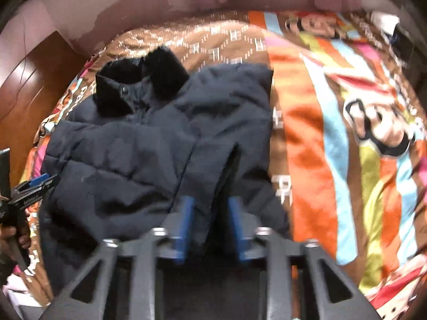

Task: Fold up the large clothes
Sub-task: 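Grasp the jacket hem with the right tool while the left tool grasps the hem beside it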

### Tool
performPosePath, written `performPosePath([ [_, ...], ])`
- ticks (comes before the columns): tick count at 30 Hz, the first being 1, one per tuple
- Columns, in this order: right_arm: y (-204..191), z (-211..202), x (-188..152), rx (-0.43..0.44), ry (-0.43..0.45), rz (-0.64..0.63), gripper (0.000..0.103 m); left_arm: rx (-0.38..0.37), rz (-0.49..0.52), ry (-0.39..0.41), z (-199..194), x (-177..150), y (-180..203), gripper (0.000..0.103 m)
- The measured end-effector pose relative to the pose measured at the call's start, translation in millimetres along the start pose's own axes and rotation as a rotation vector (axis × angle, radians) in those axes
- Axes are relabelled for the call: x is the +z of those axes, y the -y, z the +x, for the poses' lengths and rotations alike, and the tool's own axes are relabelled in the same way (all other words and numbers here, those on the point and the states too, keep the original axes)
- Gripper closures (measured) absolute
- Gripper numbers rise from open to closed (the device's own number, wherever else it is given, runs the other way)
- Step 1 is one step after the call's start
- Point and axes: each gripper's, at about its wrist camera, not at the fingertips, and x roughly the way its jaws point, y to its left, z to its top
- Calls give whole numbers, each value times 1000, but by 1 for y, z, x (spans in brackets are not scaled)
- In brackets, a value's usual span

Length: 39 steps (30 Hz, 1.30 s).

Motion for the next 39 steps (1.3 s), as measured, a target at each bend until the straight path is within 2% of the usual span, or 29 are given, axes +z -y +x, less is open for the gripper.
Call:
performPosePath([
  [1, -4, -1, 4, -2, 22, -17, 39, 2, 17, -2, 2, -1, 1, 45],
  [3, -18, 3, 12, 12, 34, -70, 39, 2, 34, -10, 6, -2, 3, 43],
  [8, -51, 43, 14, 32, -25, -175, 39, 45, 90, -21, 19, -6, 12, 42],
  [10, -61, 62, 6, -11, -42, -230, 39, 63, 120, -25, 25, -8, 17, 42],
  [13, -67, 78, -12, -63, 19, -304, 37, 78, 146, -31, 34, -8, 20, 41],
  [16, -64, 83, -20, -65, 61, -315, 37, 80, 161, -31, 41, -9, 21, 40],
  [19, -62, 81, -17, -48, 51, -297, 37, 72, 154, -28, 40, -8, 18, 40],
  [22, -53, 68, 0, 34, 37, -241, 36, 1, 84, -26, 28, 0, 4, 40],
  [24, -44, 57, 17, 79, 62, -194, 35, -47, 39, -9, 20, 13, -6, 40],
  [26, -37, 53, 36, 94, 83, -165, 28, -79, 1, 29, 12, 32, -16, 40],
  [28, -30, 55, 61, 110, 96, -128, 28, -98, -19, 67, 9, 54, -19, 40],
  [31, -19, 73, 108, 175, 77, -30, 28, -116, -26, 104, 13, 100, -15, 40],
  [34, -16, 97, 152, 232, 43, 42, 28, -167, -38, 106, 27, 149, -10, 40],
  [37, -20, 116, 188, 240, 26, 35, 29, -184, -19, 109, 45, 192, -4, 40],
  [39, -29, 128, 210, 226, 20, -2, 35, -181, -13, 109, 56, 220, 2, 40],
])
